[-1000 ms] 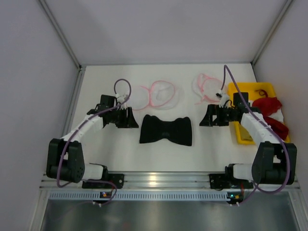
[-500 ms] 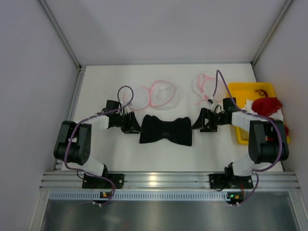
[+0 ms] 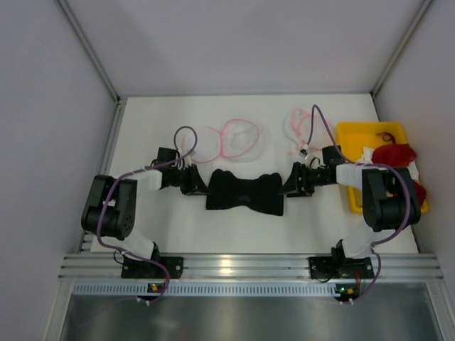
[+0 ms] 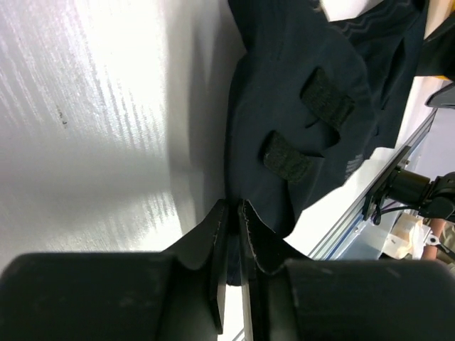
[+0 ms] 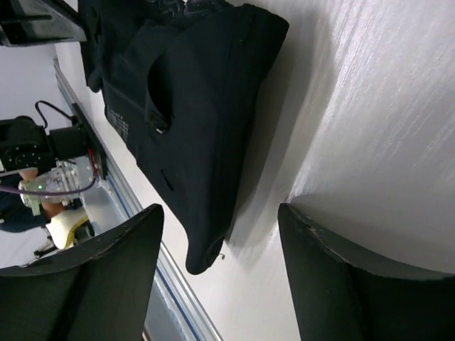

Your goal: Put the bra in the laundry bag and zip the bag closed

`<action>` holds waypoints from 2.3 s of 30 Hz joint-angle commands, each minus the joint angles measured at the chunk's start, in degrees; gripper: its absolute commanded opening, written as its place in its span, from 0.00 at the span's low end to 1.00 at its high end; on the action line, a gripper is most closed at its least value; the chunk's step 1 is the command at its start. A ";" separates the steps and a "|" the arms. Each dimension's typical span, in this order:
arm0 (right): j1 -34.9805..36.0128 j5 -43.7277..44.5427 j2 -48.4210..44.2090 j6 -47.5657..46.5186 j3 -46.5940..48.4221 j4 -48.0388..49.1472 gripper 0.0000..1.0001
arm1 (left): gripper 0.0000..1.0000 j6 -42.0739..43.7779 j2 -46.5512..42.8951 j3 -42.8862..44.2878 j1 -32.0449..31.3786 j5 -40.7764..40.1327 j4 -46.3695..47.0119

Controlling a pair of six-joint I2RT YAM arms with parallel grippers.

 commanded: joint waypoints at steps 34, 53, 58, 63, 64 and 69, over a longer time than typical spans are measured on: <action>12.55 2.19 -3.30 4.32 8.91 -2.09 0.00 | 0.00 -0.17 -14.36 14.37 -16.69 -20.44 -16.64; 13.35 -1.41 -0.04 3.09 7.24 -0.77 0.00 | 0.00 -14.68 8.31 28.34 -34.71 -17.19 -3.99; 12.38 -1.76 0.75 1.87 6.89 -1.11 0.04 | 0.00 -15.83 11.66 28.88 -36.47 -16.75 0.14; 11.42 -2.73 1.98 -2.27 7.76 -5.77 0.48 | 0.00 -15.39 12.72 27.39 -36.56 -16.49 3.57; 10.63 -2.82 1.98 -2.62 7.76 -5.86 0.51 | 0.00 -15.30 12.72 26.69 -36.56 -16.40 3.83; 9.04 -4.13 1.98 -1.04 7.41 -3.07 0.63 | 0.00 -15.65 12.54 24.75 -36.30 -16.05 6.73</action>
